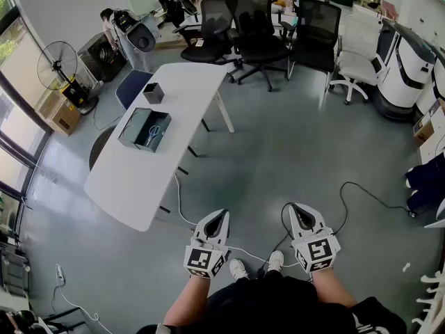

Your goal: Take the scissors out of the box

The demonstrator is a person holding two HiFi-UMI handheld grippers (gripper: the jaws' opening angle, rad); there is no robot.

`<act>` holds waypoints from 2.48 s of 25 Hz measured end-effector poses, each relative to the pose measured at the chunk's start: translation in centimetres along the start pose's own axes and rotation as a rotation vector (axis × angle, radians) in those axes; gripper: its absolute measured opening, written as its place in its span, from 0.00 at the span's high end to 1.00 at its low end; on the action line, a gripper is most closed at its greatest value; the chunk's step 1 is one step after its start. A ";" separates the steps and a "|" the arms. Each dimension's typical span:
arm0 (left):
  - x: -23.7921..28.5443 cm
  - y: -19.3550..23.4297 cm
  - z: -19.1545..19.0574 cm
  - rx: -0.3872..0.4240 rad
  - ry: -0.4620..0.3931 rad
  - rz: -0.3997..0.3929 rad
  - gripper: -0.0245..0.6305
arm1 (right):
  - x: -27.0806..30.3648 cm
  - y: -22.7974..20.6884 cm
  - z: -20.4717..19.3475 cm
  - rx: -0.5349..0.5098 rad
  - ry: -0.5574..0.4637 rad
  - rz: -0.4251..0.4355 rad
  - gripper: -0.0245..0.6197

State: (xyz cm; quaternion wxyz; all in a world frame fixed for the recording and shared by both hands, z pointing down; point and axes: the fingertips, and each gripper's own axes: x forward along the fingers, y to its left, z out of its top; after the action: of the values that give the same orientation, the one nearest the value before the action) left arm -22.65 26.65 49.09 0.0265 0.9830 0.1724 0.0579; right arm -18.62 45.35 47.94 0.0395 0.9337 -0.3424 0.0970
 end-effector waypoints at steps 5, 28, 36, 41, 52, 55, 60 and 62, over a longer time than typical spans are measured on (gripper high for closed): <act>0.1 -0.2 -0.4 0.003 0.005 0.001 0.95 | 0.0 0.2 0.0 0.001 -0.012 -0.005 0.96; 5.4 -6.4 -0.4 0.027 0.010 0.013 0.95 | -2.0 -8.0 -0.5 0.063 -0.056 0.018 0.95; 7.8 -3.3 -1.4 -0.010 0.040 0.061 0.95 | 2.9 -9.1 -0.3 0.043 -0.036 0.058 0.95; 11.0 1.8 -1.3 -0.014 0.035 0.070 0.95 | 8.8 -9.0 0.4 0.017 -0.023 0.081 0.95; 17.9 16.4 2.8 -0.013 -0.005 0.072 0.95 | 24.2 -7.6 6.7 -0.076 -0.030 0.107 0.95; 18.2 20.4 3.0 0.000 0.001 0.082 0.95 | 28.2 -6.5 7.7 -0.079 -0.031 0.109 0.95; 16.5 27.5 1.7 -0.025 0.023 0.155 0.95 | 33.6 -4.0 9.3 -0.084 -0.063 0.117 0.95; 15.5 30.0 1.1 -0.033 0.030 0.187 0.95 | 35.3 -2.5 10.2 -0.105 -0.082 0.129 0.95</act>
State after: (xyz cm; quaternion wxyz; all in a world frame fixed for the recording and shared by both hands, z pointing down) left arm 2.04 3.70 51.78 0.0347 0.9932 0.0791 0.0776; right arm 10.92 23.57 45.27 0.0679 0.9095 -0.4079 0.0431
